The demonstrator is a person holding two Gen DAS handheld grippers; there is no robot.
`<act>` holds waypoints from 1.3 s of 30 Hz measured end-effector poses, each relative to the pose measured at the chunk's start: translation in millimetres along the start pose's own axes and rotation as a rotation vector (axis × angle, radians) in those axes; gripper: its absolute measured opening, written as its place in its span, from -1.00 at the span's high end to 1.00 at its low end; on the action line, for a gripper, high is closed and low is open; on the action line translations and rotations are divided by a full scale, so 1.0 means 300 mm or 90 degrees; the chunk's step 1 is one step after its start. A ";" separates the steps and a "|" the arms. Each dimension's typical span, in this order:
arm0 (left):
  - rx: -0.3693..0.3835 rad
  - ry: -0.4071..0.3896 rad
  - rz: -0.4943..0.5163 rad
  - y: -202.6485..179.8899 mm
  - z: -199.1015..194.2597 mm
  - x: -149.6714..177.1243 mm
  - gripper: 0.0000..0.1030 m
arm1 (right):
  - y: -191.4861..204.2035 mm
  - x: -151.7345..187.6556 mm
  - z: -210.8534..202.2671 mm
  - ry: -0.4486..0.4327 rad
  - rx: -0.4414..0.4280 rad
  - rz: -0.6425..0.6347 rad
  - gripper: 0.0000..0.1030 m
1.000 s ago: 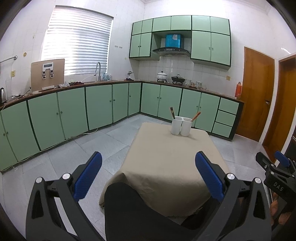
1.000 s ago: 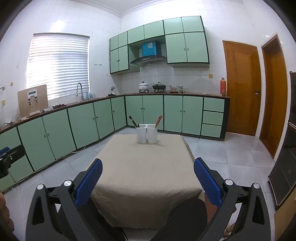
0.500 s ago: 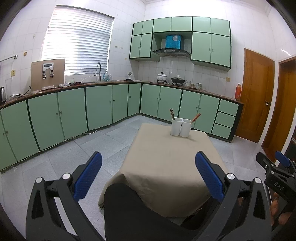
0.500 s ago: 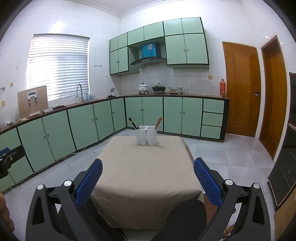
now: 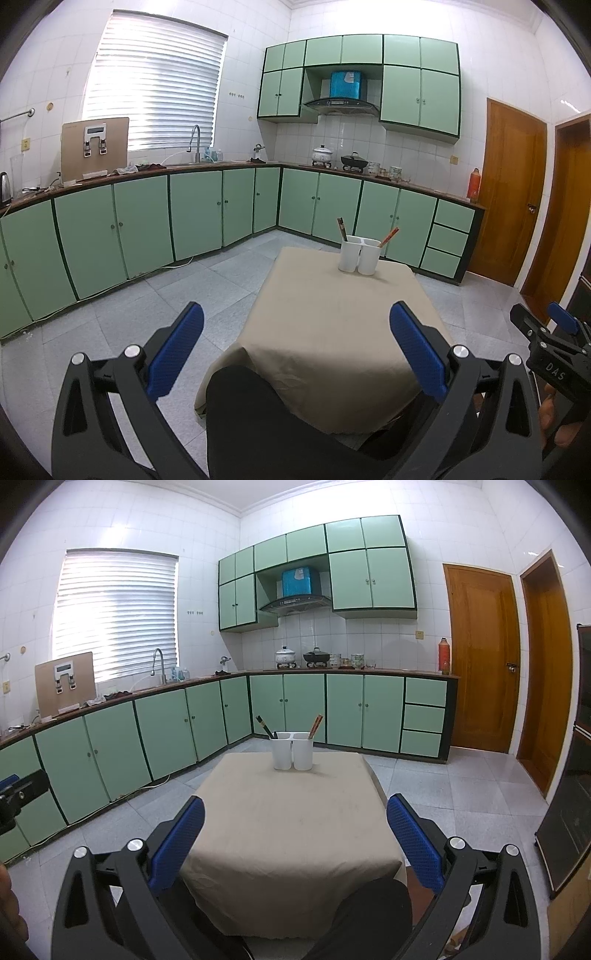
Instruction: Organize utensils
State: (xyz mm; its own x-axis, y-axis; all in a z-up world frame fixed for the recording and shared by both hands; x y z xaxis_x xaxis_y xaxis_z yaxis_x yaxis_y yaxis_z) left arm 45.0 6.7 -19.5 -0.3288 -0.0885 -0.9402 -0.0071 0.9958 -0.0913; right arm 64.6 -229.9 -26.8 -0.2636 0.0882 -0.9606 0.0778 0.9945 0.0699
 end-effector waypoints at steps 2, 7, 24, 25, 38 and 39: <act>0.000 -0.001 0.000 0.001 -0.001 0.000 -0.90 | 0.000 0.000 0.000 0.001 0.000 0.002 -0.88; 0.000 -0.002 -0.002 0.001 -0.002 -0.003 -0.90 | -0.003 -0.004 -0.007 -0.002 -0.001 0.003 -0.88; 0.003 -0.001 -0.003 0.001 0.002 -0.008 -0.90 | -0.010 -0.008 -0.006 -0.001 -0.001 0.005 -0.88; 0.003 -0.001 -0.003 0.001 0.002 -0.008 -0.90 | -0.010 -0.009 -0.007 -0.001 -0.001 0.005 -0.88; 0.005 -0.001 -0.003 -0.003 -0.001 -0.011 -0.90 | -0.012 -0.009 -0.006 0.001 -0.003 0.006 -0.88; 0.005 -0.002 -0.004 -0.003 -0.004 -0.013 -0.90 | -0.011 -0.009 -0.007 0.001 -0.003 0.006 -0.88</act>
State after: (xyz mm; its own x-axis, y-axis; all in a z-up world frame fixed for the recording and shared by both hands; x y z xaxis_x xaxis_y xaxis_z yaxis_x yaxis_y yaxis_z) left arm 45.2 6.2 -15.4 -0.3264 -0.0942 -0.9405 -0.0008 0.9950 -0.0994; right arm 62.9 -233.3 -23.8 -0.2637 0.0970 -0.9597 0.0754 0.9940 0.0798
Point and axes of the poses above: each gripper's, at about its wrist camera, not at the fingertips, and z roughly the way its jaws point, y to its left, x to its underside, the point moved 7 cm from there along z, roughly the way its jaws point, and after that the axes turned 3 degrees about -y, right-handed, at the moved point
